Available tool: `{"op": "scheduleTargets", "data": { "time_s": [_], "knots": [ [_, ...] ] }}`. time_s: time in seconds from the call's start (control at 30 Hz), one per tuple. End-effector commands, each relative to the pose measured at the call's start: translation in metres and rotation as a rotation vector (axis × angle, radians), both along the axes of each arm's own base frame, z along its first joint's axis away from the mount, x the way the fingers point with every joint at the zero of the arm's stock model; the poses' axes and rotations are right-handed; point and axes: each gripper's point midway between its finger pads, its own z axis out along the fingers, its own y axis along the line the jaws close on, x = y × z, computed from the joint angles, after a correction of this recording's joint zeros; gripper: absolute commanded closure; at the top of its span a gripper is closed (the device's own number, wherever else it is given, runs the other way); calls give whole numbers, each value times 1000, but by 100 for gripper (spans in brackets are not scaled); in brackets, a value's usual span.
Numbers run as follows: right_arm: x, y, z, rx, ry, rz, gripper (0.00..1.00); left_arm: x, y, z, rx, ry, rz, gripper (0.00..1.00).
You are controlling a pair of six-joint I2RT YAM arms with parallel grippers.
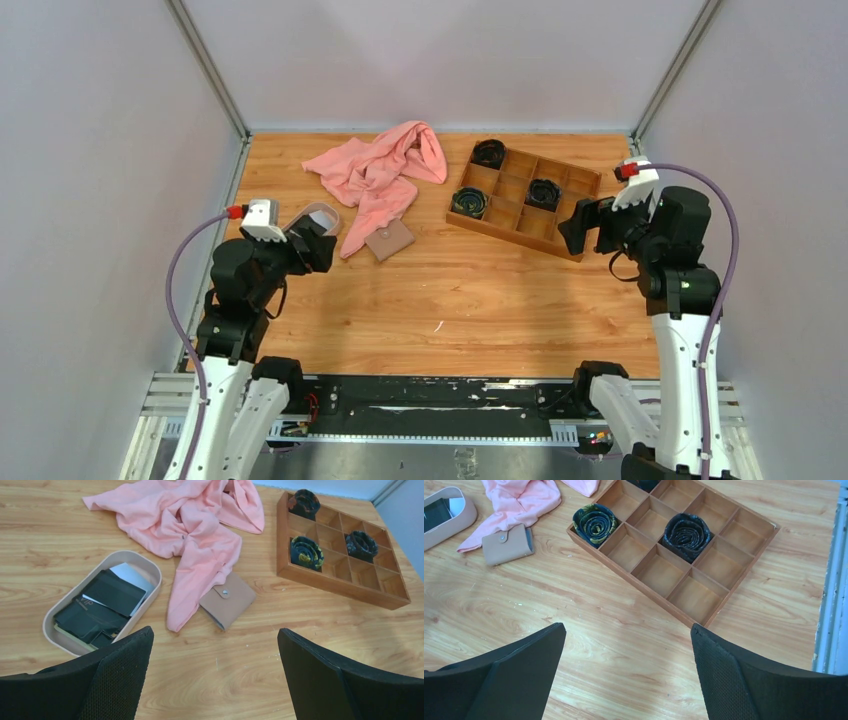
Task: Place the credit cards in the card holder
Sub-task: Move the card holder to the center of the board.
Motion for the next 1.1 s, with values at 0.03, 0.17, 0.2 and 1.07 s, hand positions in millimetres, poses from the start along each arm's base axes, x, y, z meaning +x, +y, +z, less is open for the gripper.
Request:
{"op": "scheduleTargets", "data": {
  "time_s": [0.03, 0.17, 0.2, 1.07],
  "knots": [
    [4, 1, 1, 46, -2, -16, 0, -1, -9, 8, -18, -71, -51, 0],
    [9, 3, -7, 58, 12, -1, 0, -1, -20, 5, -46, -59, -105, 0],
    [10, 4, -9, 61, 14, 5, 0, -2, -22, 6, -54, -58, -120, 0],
    [-7, 65, -93, -84, -22, 615, 0, 13, -80, -42, 119, 213, -144, 0]
  ]
}}
